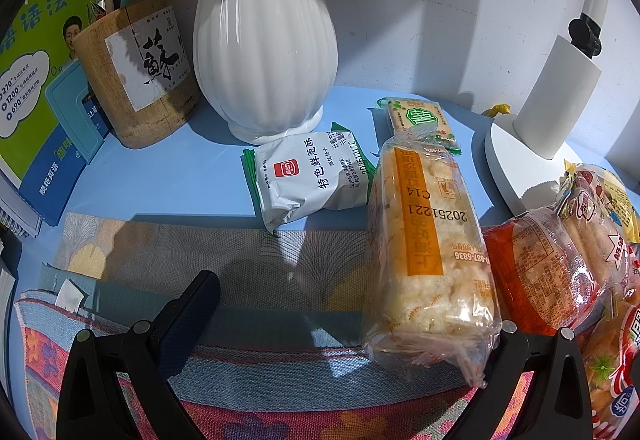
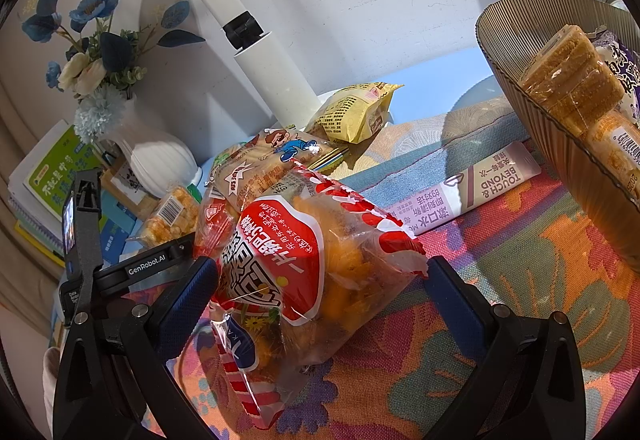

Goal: Organize snacks
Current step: 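Grasp the clear rice cracker pack with the left tool while the right tool grasps the red-white puff bag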

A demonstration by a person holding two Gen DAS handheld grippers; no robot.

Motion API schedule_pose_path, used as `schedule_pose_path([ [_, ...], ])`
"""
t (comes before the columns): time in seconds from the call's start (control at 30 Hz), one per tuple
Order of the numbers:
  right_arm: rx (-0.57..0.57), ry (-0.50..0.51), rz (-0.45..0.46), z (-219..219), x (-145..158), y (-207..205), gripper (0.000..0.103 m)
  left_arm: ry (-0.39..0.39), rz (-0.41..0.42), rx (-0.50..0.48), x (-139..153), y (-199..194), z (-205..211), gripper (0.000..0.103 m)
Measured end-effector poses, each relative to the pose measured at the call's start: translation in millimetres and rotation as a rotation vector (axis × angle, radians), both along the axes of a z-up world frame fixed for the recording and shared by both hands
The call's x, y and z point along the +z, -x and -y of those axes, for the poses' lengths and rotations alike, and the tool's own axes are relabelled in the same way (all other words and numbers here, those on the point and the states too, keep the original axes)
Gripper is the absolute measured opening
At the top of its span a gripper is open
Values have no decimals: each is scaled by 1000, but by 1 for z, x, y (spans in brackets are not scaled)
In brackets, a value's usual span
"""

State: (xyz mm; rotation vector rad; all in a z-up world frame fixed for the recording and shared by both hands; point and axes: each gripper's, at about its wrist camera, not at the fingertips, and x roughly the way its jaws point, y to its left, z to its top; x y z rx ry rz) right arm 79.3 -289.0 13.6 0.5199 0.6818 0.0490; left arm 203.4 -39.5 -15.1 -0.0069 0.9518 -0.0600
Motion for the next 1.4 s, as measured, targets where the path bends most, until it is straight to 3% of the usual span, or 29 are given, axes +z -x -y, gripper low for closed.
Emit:
schedule_pose_path([
  [0.63, 10, 13, -2, -2, 0, 0, 103, 1, 8, -22, -1, 0, 7, 103],
  [0.73, 10, 17, -4, -3, 0, 0, 103, 0, 27, -58, 1, 0, 15, 91],
  [0.8, 29, 26, -11, -5, 1, -2, 101, 17, 48, -92, 4, 3, 18, 72],
  [0.83, 63, 38, -16, -7, 1, -4, 77, 45, 69, -116, 7, 6, 18, 42],
  [0.87, 96, 38, -10, -11, 2, -4, 61, 77, 78, -142, 9, 8, 18, 31],
  [1.13, 166, -66, 29, -5, 0, 0, 54, 195, 154, -131, 20, 18, -1, 31],
  [1.4, 165, -248, 159, 19, 11, 20, 53, 173, 255, -68, 34, 34, -8, 31],
])
